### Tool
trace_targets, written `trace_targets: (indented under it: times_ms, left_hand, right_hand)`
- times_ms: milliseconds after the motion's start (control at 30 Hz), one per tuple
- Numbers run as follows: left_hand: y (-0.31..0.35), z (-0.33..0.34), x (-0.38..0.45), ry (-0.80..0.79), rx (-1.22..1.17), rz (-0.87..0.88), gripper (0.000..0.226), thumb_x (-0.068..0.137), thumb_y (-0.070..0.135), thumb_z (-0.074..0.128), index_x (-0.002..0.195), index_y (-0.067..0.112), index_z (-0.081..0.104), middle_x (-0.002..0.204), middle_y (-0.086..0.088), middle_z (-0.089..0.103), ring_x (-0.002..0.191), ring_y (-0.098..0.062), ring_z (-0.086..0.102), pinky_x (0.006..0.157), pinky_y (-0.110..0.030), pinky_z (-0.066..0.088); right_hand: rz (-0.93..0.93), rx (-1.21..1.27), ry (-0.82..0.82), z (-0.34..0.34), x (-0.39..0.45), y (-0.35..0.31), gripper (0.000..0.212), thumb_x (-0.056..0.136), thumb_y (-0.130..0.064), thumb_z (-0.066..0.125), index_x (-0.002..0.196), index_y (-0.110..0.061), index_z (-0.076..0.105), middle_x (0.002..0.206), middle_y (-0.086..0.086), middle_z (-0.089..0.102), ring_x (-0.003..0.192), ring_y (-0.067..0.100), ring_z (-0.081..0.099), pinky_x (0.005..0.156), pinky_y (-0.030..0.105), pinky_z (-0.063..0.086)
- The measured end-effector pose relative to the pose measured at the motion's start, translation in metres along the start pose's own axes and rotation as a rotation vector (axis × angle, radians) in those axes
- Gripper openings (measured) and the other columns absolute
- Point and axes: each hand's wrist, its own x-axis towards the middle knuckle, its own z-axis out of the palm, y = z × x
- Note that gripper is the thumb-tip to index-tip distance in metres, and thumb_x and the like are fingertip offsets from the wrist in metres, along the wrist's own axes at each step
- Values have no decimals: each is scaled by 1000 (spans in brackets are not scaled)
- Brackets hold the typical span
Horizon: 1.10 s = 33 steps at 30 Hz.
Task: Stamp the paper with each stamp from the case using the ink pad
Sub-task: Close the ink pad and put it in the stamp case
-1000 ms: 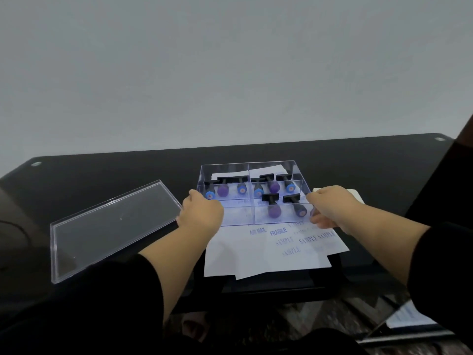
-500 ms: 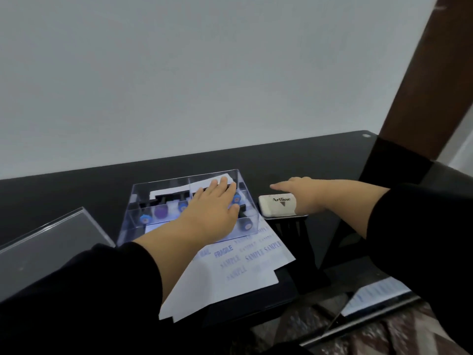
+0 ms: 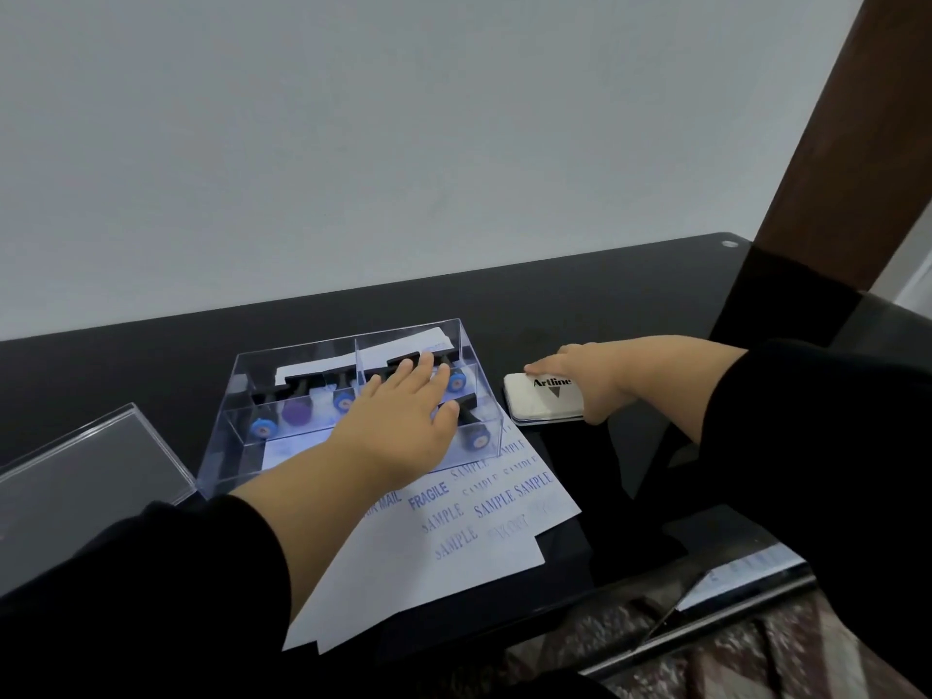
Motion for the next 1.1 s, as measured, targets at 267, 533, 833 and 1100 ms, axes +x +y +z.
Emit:
trace_targets:
  times_ms: [267, 533, 833, 1100]
  left_hand:
    - [-2, -7, -3, -40, -43, 6, 51, 104, 33, 10, 152, 22, -1, 159, 2, -11, 146, -13, -9, 117, -34, -4]
    - [-31, -7, -17, -50, -40, -63, 53, 104, 31, 14, 152, 12, 2, 159, -8, -7, 147, -21, -7, 119, -42, 5]
    - [-77, -12, -56, -58, -49, -256, 53, 104, 31, 10, 152, 12, -2, 158, -9, -14, 146, -23, -11, 118, -41, 2]
    - [-97, -12, -77, 14, -89, -279, 54, 104, 30, 13, 152, 10, -1, 158, -7, -15, 146, -20, -12, 117, -35, -2]
  right_hand:
    - [11, -66, 90, -20, -18, 6, 90, 78, -14, 67, 148, -36, 15, 133, 1, 36, 118, 26, 44, 90, 34, 44]
    - [6, -62, 188, -61, -48, -6, 91, 77, -14, 66, 148, -36, 13, 134, 1, 35, 119, 25, 43, 92, 34, 44]
    - [-185, -69, 225, -78, -49, -81, 92, 79, -14, 66, 149, -37, 11, 134, 0, 34, 119, 23, 40, 85, 29, 40]
    - [-291, -180, 203, -87, -33, -143, 92, 78, -19, 68, 148, -38, 12, 131, -1, 36, 118, 23, 39, 84, 33, 43]
